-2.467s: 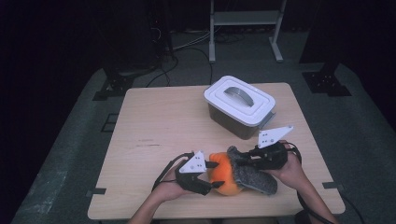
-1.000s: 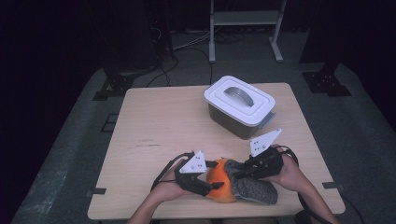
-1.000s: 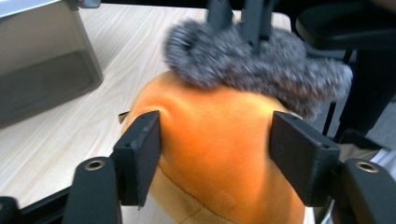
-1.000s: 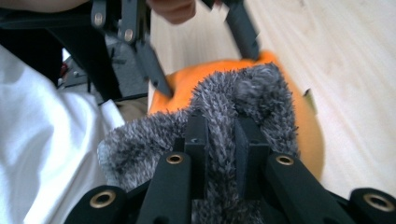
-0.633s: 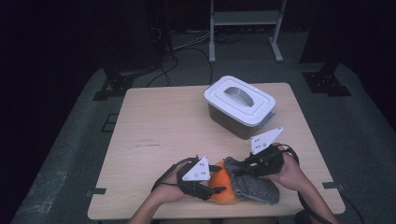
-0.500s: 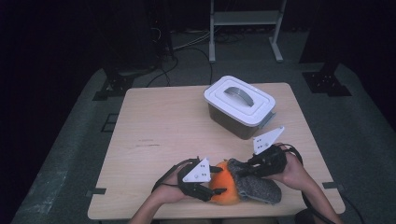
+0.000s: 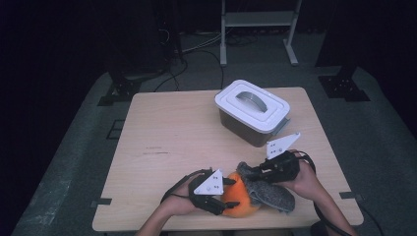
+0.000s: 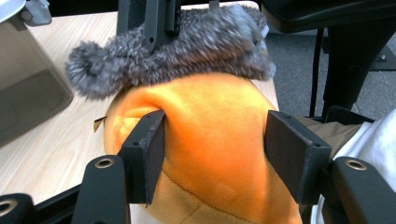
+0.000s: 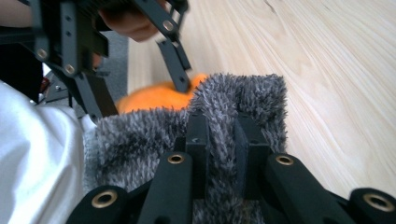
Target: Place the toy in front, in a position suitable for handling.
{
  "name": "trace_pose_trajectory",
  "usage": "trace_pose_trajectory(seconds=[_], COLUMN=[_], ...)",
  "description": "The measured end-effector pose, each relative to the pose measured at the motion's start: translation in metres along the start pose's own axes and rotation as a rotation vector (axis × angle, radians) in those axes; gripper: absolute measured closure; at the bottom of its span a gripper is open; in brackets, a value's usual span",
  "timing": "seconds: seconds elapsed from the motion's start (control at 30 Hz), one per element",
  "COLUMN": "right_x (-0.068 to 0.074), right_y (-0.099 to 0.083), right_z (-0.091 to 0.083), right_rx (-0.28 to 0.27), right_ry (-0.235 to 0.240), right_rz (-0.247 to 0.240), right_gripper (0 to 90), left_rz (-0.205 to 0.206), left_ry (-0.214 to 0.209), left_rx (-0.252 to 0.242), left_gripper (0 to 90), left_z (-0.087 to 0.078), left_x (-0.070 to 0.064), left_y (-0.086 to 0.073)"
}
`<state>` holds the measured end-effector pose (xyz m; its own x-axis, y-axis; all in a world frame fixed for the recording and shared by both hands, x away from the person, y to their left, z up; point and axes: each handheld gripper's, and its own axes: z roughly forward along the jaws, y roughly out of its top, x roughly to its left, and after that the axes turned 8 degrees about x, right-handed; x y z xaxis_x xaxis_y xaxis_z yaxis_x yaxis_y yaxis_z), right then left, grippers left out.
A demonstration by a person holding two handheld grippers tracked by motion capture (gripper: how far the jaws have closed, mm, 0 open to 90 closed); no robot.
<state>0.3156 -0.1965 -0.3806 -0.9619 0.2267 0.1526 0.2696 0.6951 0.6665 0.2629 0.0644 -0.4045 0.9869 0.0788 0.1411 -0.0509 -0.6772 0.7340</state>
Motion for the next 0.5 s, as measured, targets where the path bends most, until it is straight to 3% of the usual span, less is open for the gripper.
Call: trace_pose_trajectory(seconds=[0.13, 0.17, 0.2, 0.27, 0.3, 0.33, 0.37, 0.5], right_x=[0.002, 0.007, 0.007, 0.015, 0.018, 0.018, 0.020, 0.018], right_y=[-0.001, 0.002, 0.002, 0.008, 0.010, 0.010, 0.011, 0.009], right_z=[-0.004, -0.007, -0.007, -0.008, -0.007, -0.007, -0.005, -0.002], right_rx=[0.008, 0.001, 0.001, -0.006, 0.000, 0.000, 0.001, -0.002], right_ry=[-0.027, -0.024, -0.024, 0.002, 0.002, 0.002, 0.008, -0.001], right_rz=[-0.003, -0.017, -0.017, -0.063, -0.072, -0.072, -0.082, -0.068], right_gripper=[77.4, 77.3, 77.3, 77.3, 77.2, 77.2, 77.1, 77.1], left_rz=[-0.029, -0.070, -0.070, -0.119, -0.160, -0.160, -0.192, -0.234], left_ry=[0.007, 0.025, 0.025, 0.042, 0.073, 0.073, 0.097, 0.114], left_rx=[-0.007, -0.019, -0.019, -0.038, -0.046, -0.046, -0.045, -0.056], left_gripper=[39.0, 38.8, 38.5, 38.2, 37.9, 37.6, 37.3, 36.6], left_z=[0.000, 0.000, 0.000, 0.001, 0.001, 0.001, 0.000, 0.000], left_x=[0.003, 0.006, 0.006, 0.009, 0.012, 0.012, 0.014, 0.016], left_y=[-0.002, -0.003, -0.003, -0.006, -0.008, -0.008, -0.008, -0.008])
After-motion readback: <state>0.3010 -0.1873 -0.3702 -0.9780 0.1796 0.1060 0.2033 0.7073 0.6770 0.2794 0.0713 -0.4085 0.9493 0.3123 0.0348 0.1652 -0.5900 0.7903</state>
